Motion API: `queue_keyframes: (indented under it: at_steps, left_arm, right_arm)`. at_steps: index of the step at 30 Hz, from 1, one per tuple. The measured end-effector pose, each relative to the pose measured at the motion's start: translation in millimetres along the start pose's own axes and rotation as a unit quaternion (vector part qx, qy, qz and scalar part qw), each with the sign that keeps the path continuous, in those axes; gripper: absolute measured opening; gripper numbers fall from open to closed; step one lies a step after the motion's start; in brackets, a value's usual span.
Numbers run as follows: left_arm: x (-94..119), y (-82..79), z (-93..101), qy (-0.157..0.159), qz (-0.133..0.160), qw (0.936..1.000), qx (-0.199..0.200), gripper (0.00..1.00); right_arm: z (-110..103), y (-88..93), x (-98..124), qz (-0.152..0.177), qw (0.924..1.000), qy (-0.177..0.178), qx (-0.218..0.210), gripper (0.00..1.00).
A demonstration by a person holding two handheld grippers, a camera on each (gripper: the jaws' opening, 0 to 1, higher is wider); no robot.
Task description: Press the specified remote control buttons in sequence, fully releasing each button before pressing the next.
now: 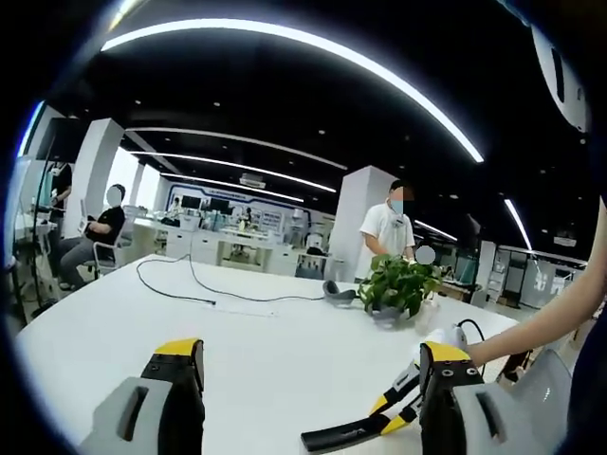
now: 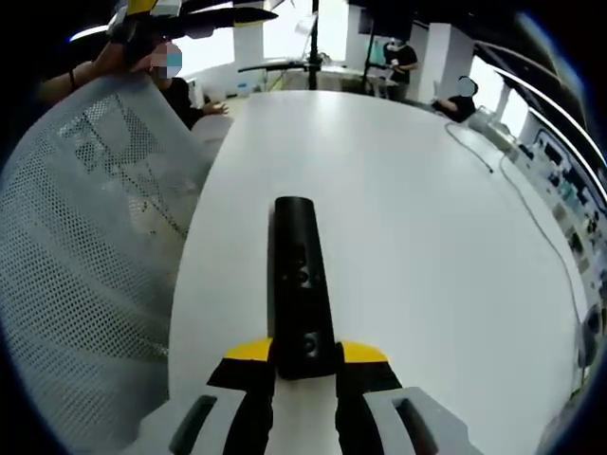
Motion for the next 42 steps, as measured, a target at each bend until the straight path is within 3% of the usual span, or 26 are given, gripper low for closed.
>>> queue_keyframes:
  at_steps: [42]
  left_arm:
    - [-2.1,10.7,-1.1,0.008,-0.032,0.9995,0.000,0.97]
  right_arm:
    - [35.6,3.3,3.4,0.008,0.9997,0.011,-0.019,0.22]
Point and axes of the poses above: the point that each gripper's makers call its tool centre point, and the gripper's own axes: x roughly backward along the fingers, z roughly to its right, y roughly out of its underside, the point moved 5 cm from there along x, roughly backward along the fingers, and after that the axes turned 4 degrees about -y, right-handed, at the moved point
